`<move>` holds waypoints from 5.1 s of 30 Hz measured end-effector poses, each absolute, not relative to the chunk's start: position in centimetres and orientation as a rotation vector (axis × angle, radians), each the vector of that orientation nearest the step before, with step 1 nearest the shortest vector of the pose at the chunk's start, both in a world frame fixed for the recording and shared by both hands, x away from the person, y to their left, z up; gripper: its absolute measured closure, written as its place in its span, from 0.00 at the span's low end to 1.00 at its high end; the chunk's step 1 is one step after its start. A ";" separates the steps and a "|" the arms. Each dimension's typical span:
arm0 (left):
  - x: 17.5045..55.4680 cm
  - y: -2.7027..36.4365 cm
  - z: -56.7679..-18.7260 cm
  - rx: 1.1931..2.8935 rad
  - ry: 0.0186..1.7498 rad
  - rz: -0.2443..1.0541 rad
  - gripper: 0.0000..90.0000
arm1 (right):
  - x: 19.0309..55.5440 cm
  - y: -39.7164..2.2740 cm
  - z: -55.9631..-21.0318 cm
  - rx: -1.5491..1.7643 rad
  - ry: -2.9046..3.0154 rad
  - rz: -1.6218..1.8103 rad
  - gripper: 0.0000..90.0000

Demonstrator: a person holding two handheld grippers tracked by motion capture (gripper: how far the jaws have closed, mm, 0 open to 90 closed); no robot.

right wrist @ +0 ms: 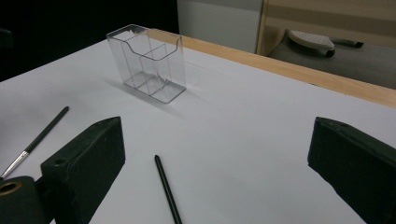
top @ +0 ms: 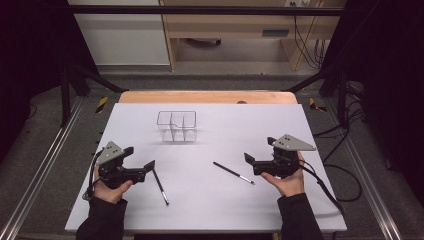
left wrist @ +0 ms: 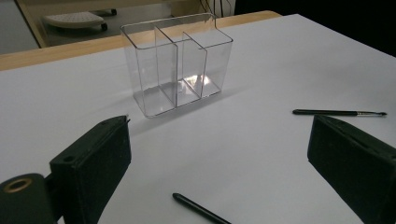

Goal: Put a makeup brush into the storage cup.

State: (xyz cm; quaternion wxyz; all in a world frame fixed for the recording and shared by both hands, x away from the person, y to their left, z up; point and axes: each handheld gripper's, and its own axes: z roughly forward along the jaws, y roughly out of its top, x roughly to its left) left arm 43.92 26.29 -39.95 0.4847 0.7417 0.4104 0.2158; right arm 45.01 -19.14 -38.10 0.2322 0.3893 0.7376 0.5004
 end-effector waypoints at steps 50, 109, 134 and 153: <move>43.9 24.7 -40.8 1.879 0.969 0.514 0.06 | 49.6 -11.5 -44.0 1.015 2.493 0.772 0.21; 43.8 24.4 -40.8 1.893 0.952 0.506 0.07 | 49.4 -10.7 -46.1 1.159 2.535 0.722 0.93; 43.8 24.4 -40.8 1.907 0.944 0.502 0.07 | 49.6 -11.4 -45.0 1.118 2.660 0.611 0.82; 43.8 24.2 -40.8 1.926 0.932 0.497 0.07 | 49.9 -11.4 -45.2 1.145 2.718 0.554 0.94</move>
